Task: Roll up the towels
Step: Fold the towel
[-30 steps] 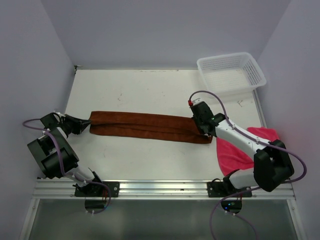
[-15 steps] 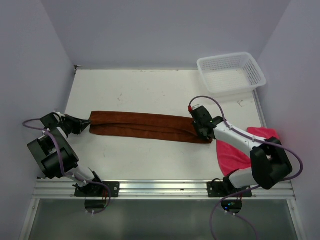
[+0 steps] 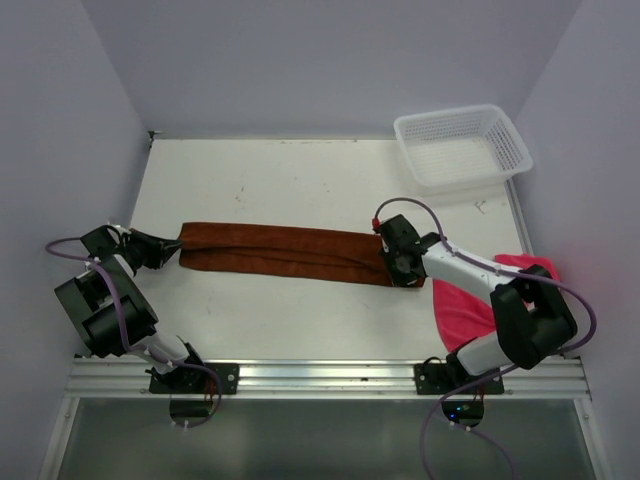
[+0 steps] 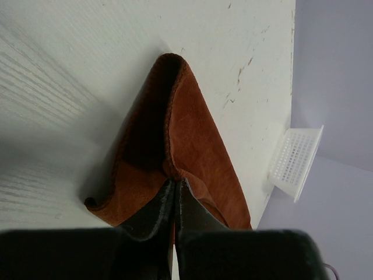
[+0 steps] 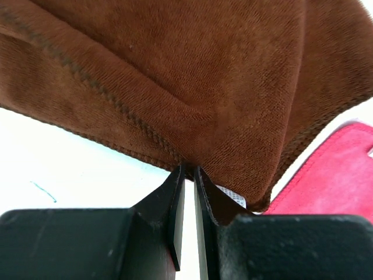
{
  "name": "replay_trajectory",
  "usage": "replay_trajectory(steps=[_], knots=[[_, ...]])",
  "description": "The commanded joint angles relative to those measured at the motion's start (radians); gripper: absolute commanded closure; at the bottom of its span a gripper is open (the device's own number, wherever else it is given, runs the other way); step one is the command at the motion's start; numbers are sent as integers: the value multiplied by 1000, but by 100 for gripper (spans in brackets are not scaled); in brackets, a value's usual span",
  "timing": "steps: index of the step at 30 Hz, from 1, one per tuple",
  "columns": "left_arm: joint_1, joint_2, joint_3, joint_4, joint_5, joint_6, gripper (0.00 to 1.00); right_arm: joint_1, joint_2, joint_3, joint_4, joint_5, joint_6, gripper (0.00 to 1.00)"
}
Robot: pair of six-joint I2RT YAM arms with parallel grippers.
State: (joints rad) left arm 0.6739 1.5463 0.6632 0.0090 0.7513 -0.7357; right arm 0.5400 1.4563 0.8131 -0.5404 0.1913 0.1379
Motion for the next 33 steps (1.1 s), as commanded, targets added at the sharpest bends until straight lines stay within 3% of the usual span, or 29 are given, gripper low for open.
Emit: replay_trajectory(steps=[1, 18, 26, 33], knots=[[7, -2, -1, 34, 13, 32, 97, -5, 42, 35, -38, -20, 19, 85], [9, 0, 44, -42, -6, 79, 93, -55, 104, 61, -49, -65, 3, 85], [10, 18, 47, -89, 5, 107, 100, -63, 131, 75, -61, -52, 8, 85], [13, 8, 53, -162, -33, 150, 100, -66, 162, 90, -73, -50, 8, 85]])
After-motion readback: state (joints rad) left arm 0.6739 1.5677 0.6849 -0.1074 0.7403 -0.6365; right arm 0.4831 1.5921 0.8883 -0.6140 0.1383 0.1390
